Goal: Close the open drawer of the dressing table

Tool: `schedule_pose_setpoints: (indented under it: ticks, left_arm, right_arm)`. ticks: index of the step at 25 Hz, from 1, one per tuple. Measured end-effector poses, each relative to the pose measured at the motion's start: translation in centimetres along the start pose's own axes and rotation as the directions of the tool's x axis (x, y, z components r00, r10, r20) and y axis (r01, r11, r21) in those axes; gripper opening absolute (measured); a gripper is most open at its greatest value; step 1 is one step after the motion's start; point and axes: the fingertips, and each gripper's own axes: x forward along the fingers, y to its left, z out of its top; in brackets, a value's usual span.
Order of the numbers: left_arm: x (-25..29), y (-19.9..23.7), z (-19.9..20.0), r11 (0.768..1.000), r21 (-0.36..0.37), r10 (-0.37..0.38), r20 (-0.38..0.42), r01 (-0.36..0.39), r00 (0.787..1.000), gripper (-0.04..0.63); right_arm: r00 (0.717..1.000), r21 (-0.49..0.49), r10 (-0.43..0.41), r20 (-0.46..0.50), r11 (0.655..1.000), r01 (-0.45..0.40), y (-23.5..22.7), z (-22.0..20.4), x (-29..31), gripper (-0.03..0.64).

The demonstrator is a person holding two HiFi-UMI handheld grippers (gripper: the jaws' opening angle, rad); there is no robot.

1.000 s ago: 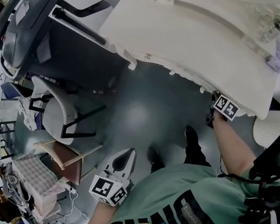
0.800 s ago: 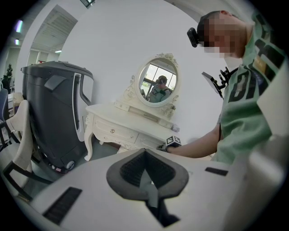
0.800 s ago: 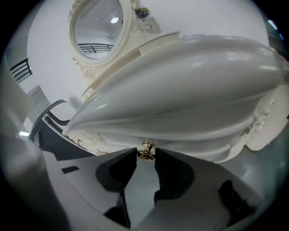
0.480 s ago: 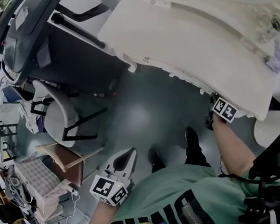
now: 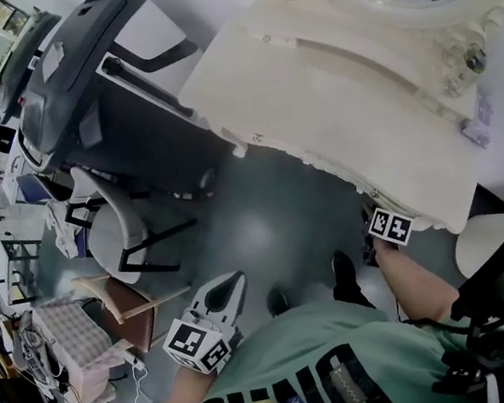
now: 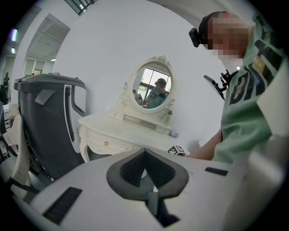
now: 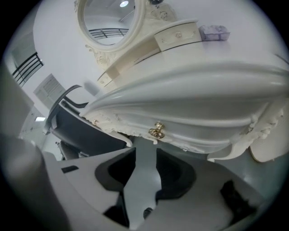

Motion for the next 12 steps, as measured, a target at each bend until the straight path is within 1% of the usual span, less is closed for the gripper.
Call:
schedule_pose_setpoints:
  ticks: [3,5,6,8,10,12]
  left_arm:
    - [1.3,-1.3,1.6,1.000,0.027,-0.010,0.026,0.010,1.000,-0.002]
    - [2.2,-2.3,2.9,0.999,0.041,-0.019,0.048,0.017,0.999,-0.002]
    - [2.7,-2.9,3.5,0.999,0.045,-0.023,0.059,0.020,0.998,-0.002]
    - [3.5,-3.9,4.7,0.998,0.063,-0.029,0.074,0.025,0.997,-0.002]
    - [4.4,-4.8,6.1,0.996,0.086,-0.034,0.090,0.027,0.995,-0.002]
    - [5.2,-5.5,7.5,0.994,0.103,-0.040,0.112,0.028,0.993,-0.002]
  right_arm:
    - [0.994,-0.078,0.091,-0.062,0.992,-0.096,2.2,-0.6,-1.5,0.144]
    - [0.981,-0.083,0.174,-0.090,0.980,-0.181,3.8,-0.2,-2.9,0.144]
    - [0.969,-0.076,0.224,-0.102,0.970,-0.232,4.7,0.2,-3.7,0.144]
    - [0.937,-0.074,0.327,-0.119,0.939,-0.337,6.7,1.4,-5.5,0.138]
    - [0.904,-0.107,0.410,-0.124,0.900,-0.423,8.5,3.1,-7.5,0.130]
    - [0.872,-0.152,0.474,-0.120,0.859,-0.488,10.0,5.2,-9.5,0.123]
